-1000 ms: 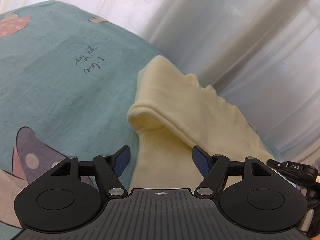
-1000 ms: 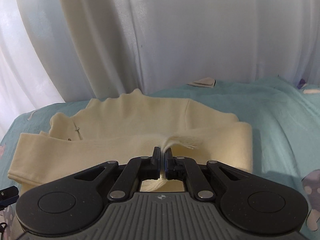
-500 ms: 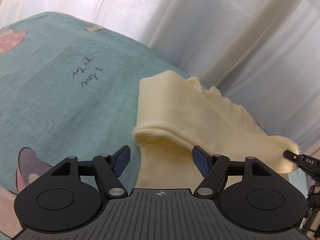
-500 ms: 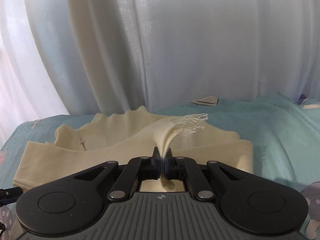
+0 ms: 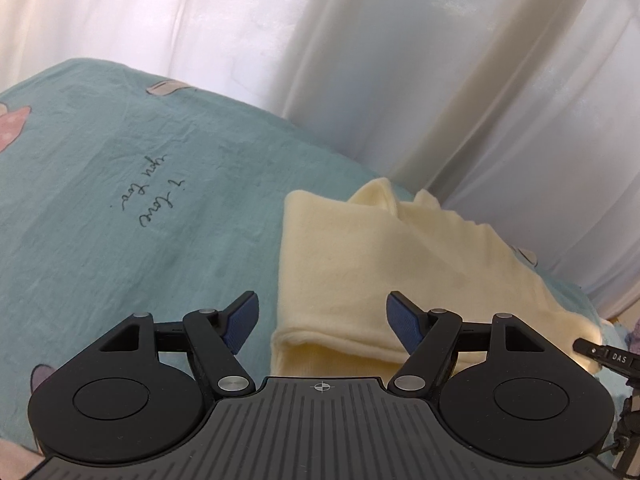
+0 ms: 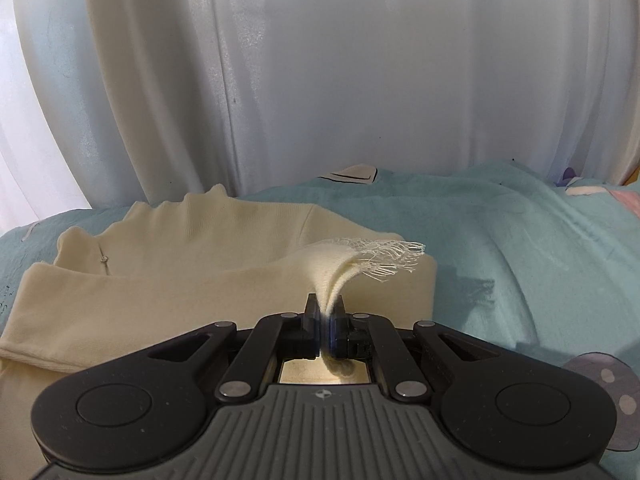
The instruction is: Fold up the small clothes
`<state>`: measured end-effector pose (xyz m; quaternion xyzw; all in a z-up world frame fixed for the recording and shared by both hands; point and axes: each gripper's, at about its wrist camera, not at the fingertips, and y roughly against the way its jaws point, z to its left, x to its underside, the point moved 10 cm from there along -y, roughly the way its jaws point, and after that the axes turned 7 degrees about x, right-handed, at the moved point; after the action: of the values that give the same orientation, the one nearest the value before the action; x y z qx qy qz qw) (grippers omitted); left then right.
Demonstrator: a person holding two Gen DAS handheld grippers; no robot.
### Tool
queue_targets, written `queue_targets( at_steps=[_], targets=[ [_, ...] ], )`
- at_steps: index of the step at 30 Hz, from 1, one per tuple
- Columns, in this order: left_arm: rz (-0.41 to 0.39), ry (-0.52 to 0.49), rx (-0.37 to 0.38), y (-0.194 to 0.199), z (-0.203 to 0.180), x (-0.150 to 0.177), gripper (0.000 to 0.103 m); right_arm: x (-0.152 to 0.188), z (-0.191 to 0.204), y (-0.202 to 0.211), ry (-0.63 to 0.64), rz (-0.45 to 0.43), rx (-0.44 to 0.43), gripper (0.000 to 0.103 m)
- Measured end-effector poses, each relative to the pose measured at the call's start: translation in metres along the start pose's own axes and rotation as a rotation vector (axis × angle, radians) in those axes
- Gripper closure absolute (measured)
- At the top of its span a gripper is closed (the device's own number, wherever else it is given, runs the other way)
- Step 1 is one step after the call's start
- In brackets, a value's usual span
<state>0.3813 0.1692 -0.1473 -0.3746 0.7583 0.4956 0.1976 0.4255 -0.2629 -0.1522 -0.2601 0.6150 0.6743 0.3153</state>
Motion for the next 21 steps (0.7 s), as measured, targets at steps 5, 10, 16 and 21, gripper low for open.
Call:
queue_targets(
  at_steps=[5, 10, 16, 21],
  targets=[
    [0.068, 0.074, 0.070, -0.025, 0.015, -0.009, 0.025, 0.008, -0.005, -0.007, -0.068, 0.031, -0.030, 0.099],
    [0.101, 0.174, 0.166, -0.040, 0.021, -0.016, 0.031, 0.005, -0.009, -0.008, -0.049, 0.013, 0.009, 0.099],
    [0.125, 0.161, 0.204, -0.049, 0.017, -0.021, 0.073, 0.004, -0.010, -0.009, -0.057, 0.023, -0.002, 0.099],
    [-0.022, 0.041, 0.073, -0.020, 0.012, -0.038, 0.092, 0.000, -0.006, -0.004, -0.013, -0.004, 0.037, 0.099]
  ],
)
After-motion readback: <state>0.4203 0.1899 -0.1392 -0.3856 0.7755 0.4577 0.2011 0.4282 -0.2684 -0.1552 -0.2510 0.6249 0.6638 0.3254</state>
